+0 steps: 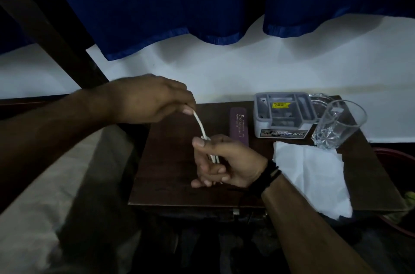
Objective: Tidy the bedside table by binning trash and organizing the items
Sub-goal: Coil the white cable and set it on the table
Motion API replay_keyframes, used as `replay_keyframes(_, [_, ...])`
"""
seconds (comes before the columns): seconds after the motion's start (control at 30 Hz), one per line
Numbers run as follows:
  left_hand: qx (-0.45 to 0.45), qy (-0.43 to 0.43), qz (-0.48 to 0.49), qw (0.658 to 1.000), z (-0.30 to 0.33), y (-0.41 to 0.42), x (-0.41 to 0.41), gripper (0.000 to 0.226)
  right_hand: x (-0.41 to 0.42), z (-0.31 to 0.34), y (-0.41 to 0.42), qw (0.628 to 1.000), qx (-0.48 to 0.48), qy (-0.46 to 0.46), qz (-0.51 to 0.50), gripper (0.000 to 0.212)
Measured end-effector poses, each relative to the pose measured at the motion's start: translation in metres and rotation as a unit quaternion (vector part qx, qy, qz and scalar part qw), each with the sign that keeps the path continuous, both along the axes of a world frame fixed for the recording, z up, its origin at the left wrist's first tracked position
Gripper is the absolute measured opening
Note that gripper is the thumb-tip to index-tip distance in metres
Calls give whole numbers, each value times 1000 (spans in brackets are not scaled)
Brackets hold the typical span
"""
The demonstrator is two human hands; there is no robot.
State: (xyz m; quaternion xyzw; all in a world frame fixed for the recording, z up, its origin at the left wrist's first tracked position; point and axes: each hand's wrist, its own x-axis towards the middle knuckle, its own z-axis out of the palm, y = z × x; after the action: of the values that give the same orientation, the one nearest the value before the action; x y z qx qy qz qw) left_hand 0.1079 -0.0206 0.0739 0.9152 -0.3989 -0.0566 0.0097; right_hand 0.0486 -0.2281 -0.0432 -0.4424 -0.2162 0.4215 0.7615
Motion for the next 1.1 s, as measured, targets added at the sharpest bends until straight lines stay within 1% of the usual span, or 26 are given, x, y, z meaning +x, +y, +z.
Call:
replay_keyframes(0.03, [-40, 16, 4, 999, -3, 1, 1, 41, 0, 2, -2, 998, 51, 18, 28, 45])
replay_keyframes(0.07, [-73, 36, 19, 996, -7, -1, -1, 39, 1, 5, -3, 993, 102, 32, 52, 39])
replay_keyframes(0.1, [-99, 60, 29, 993, -16, -1, -3, 33, 2, 8, -5, 985, 152, 43, 71, 33])
replay_keyframes(0.13, [-110, 83, 45, 989, -24, -3, -9, 28, 3, 12, -7, 976, 197, 49, 83, 29])
replay_keyframes(0.2, [-126, 111, 76, 983, -44, -11, -25, 24, 6, 16, -10, 957, 269, 69, 79, 29])
replay_keyframes(0.27, [-148, 136, 106, 974, -58, -23, -41, 23, 11, 14, -11, 937, 322, 125, 51, 33])
replay_keyframes(0.3, [-153, 152, 125, 968, -65, -28, -47, 18, 14, 12, -11, 929, 337, 152, 25, 34])
replay_keyframes(0.33, [-145, 158, 136, 967, -70, -33, -51, 21, 17, 10, -11, 924, 339, 173, -16, 33])
replay_keyframes(0.37, [-130, 152, 131, 971, -73, -38, -56, 30, 20, 9, -12, 922, 331, 191, -67, 32])
replay_keyframes(0.4, [-110, 148, 124, 975, -75, -43, -62, 31, 22, 7, -12, 918, 319, 205, -116, 31])
replay_keyframes(0.47, [-71, 132, 112, 982, -78, -45, -67, 20, 24, 4, -12, 910, 292, 225, -190, 29])
replay_keyframes(0.6, [75, 47, 81, 993, -61, -39, -71, 30, 25, -6, -10, 921, 184, 184, -289, 32])
replay_keyframes(0.67, [104, 10, 67, 992, -48, -37, -72, 31, 24, -10, -8, 922, 161, 176, -305, 34])
replay_keyframes(0.73, [101, -13, 61, 993, -38, -36, -71, 31, 23, -9, -4, 923, 169, 174, -299, 32])
replay_keyframes(0.8, [75, -28, 51, 995, -32, -35, -68, 32, 22, -7, -1, 926, 170, 165, -295, 29])
replay_keyframes(0.9, [37, -13, 60, 997, -30, -38, -57, 25, 19, -8, 4, 936, 149, 148, -282, 25])
replay_keyframes(1.0, [-10, 30, 110, 993, -36, -46, -45, 9, 17, -8, 4, 942, 124, 140, -279, 26])
replay_keyframes(1.03, [-40, 41, 132, 990, -39, -50, -41, 8, 17, -8, 4, 940, 130, 145, -279, 27])
replay_keyframes(1.1, [-117, 78, 193, 971, -42, -56, -36, 14, 18, -8, 3, 939, 149, 149, -273, 30])
